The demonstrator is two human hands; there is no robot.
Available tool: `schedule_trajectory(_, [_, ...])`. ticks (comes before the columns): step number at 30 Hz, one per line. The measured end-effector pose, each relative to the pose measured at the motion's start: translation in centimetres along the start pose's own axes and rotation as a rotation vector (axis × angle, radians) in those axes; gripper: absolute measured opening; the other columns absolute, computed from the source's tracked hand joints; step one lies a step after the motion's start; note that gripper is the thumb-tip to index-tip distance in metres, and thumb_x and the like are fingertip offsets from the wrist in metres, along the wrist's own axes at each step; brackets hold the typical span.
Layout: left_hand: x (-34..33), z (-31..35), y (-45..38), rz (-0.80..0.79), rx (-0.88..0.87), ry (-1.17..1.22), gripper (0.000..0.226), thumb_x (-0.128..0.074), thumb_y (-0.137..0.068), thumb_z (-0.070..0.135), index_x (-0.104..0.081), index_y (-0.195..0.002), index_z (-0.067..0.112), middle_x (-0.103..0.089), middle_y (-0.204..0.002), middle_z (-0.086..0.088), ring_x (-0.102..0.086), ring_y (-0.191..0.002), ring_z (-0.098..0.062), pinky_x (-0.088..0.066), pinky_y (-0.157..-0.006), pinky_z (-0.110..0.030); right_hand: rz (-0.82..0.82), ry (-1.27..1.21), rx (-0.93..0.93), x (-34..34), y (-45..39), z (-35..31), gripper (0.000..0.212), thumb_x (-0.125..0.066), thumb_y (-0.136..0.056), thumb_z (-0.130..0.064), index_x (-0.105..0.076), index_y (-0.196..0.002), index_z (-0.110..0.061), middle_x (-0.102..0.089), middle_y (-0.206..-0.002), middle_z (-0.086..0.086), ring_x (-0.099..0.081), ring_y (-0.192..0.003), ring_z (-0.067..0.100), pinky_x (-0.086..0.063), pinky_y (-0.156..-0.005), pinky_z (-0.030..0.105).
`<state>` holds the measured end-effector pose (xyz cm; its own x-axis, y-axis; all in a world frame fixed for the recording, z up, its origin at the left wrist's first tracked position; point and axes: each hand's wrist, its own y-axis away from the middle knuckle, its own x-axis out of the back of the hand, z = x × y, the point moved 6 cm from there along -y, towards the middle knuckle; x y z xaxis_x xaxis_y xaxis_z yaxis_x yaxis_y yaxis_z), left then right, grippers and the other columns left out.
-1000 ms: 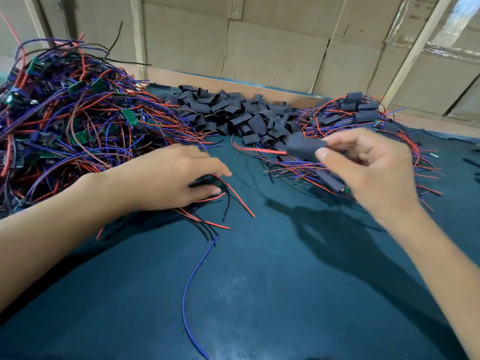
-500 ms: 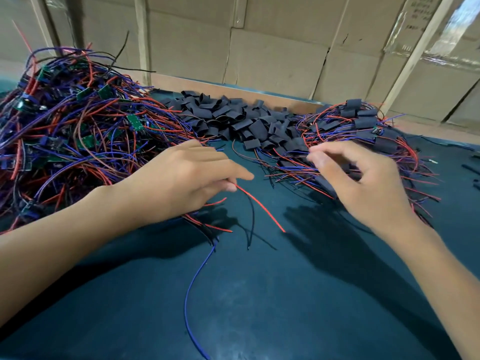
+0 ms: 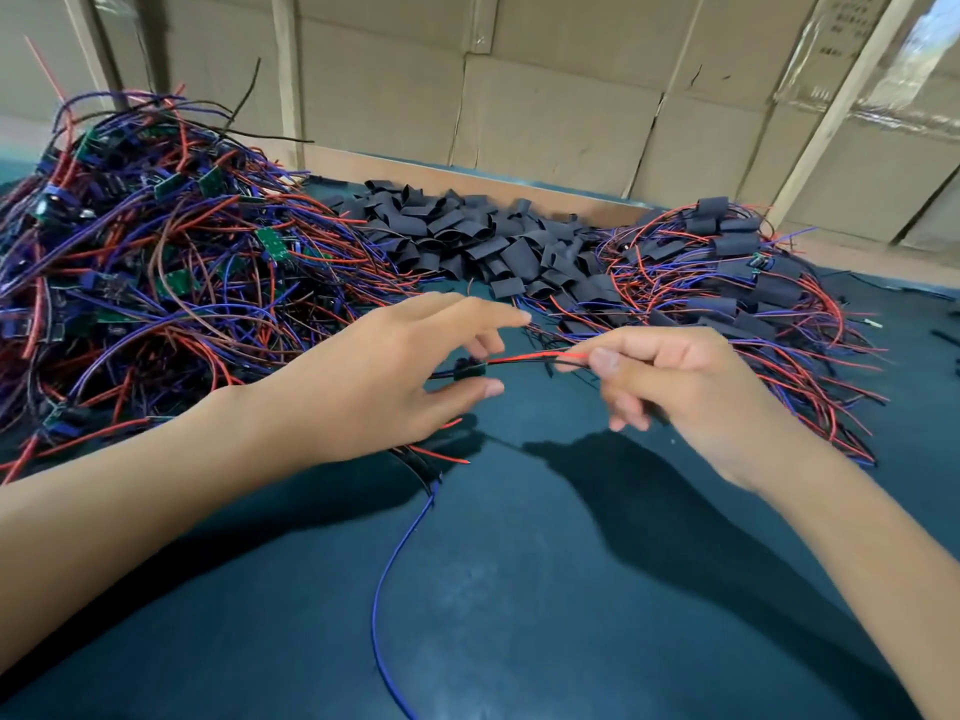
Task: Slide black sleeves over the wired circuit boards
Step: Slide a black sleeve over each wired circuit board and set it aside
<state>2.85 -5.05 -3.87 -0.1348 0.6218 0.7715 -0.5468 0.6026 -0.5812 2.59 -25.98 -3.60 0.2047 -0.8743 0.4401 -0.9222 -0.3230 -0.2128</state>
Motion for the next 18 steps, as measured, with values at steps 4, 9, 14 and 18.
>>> schedule_trajectory(4, [-0.1, -1.5, 0.1, -0.064, 0.143, -0.066, 0.055, -0.061, -0.093, 0.043, -0.040, -0.143, 0.040, -0.056, -0.108, 0.020, -0.057, -0.094, 0.001, -0.038, -0.079, -0.005, 0.072, -0.166, -0.037, 1.5, 0.0, 0.4, 0.031, -0.051, -0.101, -0.005, -0.079, -0.091, -0.014, -0.039, -0.054, 0.000, -0.033, -0.051, 0.015, -0.047, -0.053, 0.027])
schedule_trajectory(9, [-0.7, -2.1, 0.4, -0.207, 0.200, -0.011, 0.022, -0.055, -0.099, 0.038, -0.070, -0.111, 0.026, -0.065, -0.077, 0.015, -0.062, -0.074, -0.008, -0.048, -0.070, -0.025, 0.280, 0.008, 0.035, 3.9, 0.5, 0.0, 0.026, -0.053, -0.102, -0.018, -0.075, -0.088, -0.017, -0.040, -0.050, 0.000, -0.031, -0.050, 0.021, -0.041, -0.051, 0.026])
schedule_trajectory(14, [0.6, -0.8, 0.0, -0.033, 0.079, -0.016, 0.027, -0.050, -0.105, 0.037, -0.069, -0.104, 0.018, -0.062, -0.080, 0.007, -0.058, -0.076, -0.013, -0.048, -0.072, -0.031, 0.254, 0.755, 0.082, 4.2, 0.9, -0.6, 0.046, -0.032, -0.099, -0.058, -0.062, -0.126, -0.035, -0.061, -0.106, -0.008, -0.058, -0.097, 0.010, -0.041, -0.087, 0.024])
schedule_trajectory(18, [1.0, 0.0, -0.2, 0.006, 0.001, 0.012, 0.027, -0.054, -0.102, 0.034, -0.073, -0.112, 0.018, -0.057, -0.077, 0.002, -0.054, -0.072, -0.009, -0.047, -0.069, -0.029, 0.098, 0.992, 0.212, 1.7, 0.9, -0.6, 0.063, -0.014, -0.101, -0.066, -0.013, -0.159, -0.042, -0.034, -0.152, -0.008, -0.035, -0.140, 0.016, -0.019, -0.110, 0.035])
